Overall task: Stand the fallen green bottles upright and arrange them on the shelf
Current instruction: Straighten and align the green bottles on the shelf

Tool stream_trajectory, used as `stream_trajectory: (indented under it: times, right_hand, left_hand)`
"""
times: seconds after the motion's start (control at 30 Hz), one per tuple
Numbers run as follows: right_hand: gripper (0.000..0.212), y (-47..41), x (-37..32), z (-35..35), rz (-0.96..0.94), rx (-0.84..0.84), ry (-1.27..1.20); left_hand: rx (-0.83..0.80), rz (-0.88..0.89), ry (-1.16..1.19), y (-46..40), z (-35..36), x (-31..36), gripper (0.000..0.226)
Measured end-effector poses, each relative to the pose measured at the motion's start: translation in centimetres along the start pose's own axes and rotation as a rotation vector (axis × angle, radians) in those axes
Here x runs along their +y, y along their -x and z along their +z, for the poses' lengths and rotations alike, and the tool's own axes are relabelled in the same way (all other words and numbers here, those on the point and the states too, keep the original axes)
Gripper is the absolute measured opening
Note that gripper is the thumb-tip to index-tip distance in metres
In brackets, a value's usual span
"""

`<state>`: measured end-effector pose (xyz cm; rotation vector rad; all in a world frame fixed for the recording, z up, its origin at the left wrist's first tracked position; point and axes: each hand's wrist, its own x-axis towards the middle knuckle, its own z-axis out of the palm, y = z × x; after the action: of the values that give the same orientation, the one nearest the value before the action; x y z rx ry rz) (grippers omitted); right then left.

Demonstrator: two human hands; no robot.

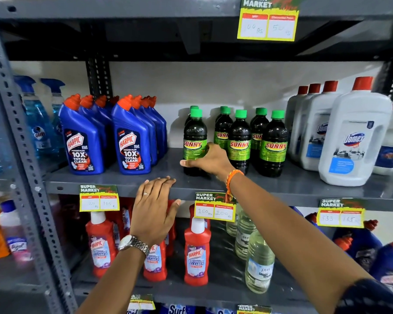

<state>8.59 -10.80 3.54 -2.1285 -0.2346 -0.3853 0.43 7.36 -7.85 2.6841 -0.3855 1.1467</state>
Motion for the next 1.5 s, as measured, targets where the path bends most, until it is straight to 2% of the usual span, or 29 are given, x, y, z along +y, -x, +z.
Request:
stream_trajectory:
  times: [0.1,0.23,0.3,0.37,0.43,0.5,0.53,0.6,0.67,0.73,0.83,0.93,1.1,1.2,1.33,1.5]
  right_hand:
    - [0.065,0.2,0.1,-0.2,-0.023,0.064,0.044]
    - [0.053,0.6,-0.2,-0.9,0.024,-0.012,0.016]
    - [0.057,1.2,-0.2,-1.3,0.007,-0.040,0.023]
    - [0.070,2.2,0.3,-1.9,0.007,-0.041,-0.024]
    - [0.077,3.5,1.3,-3.1,0.013,0.069,-0.070]
    - [0.062,4.5,2.7,-4.7,0.002,0.284,-0.036]
    - [0.058,4.7,3.4,-5.5,0.001,0.376,-0.007]
    - [0.065,4.9,4.3,-6.6,0.022,0.451,0.058]
    - [0.077,4.7,4.7,-7.2,0.066,0.413,0.140]
    - [0.087,4.1,5.0,-7.4,0.111,0.356,0.197]
    - [0.088,3.0,5.3,-7.5,0.152,0.246,0.135]
    - [0.076,2.2,5.6,-7.5,0.146,0.164,0.086]
    - [0.065,2.4,6.4,-7.6,0.111,0.195,0.010]
    - [0.070,2.8,6.5,-7.7,0.087,0.178,-0.018]
    - [0.084,3.3,6.3,-7.5,0.049,0.207,0.060]
    - [0.083,3.3,6.4,-7.6,0.043,0.203,0.064]
  left_hand:
    - [-0.004,0.009,0.008,-0.1,0.0,0.1,0.053]
    - [0.011,-0.003,0.034,0.0,0.0,-0.2,0.052]
    - [0.027,-0.033,0.049,-0.2,-0.1,0.2,0.050]
    - [0.032,-0.094,0.039,-0.7,-0.7,0.9,0.047]
    - [-0.012,-0.167,0.019,-1.7,-1.8,1.6,0.044]
    - [-0.095,-0.228,0.073,-3.5,-3.3,2.2,0.045]
    - [-0.142,-0.266,0.139,-4.6,-3.7,2.4,0.051]
    - [-0.258,-0.363,0.291,-7.4,-4.4,2.8,0.072]
    - [-0.362,-0.434,0.460,-10.0,-4.3,3.4,0.088]
    - [-0.409,-0.455,0.569,-11.8,-3.3,3.7,0.089]
    - [-0.355,-0.419,0.640,-12.6,-1.3,3.6,0.074]
    - [-0.256,-0.394,0.658,-12.3,-0.2,3.4,0.065]
    - [-0.216,-0.378,0.673,-11.9,0.2,2.9,0.064]
    - [-0.209,-0.426,0.744,-11.7,0.7,1.6,0.068]
    - [-0.209,-0.430,0.818,-11.9,1.7,0.0,0.067]
    - [-0.201,-0.436,0.881,-11.9,1.9,-0.1,0.069]
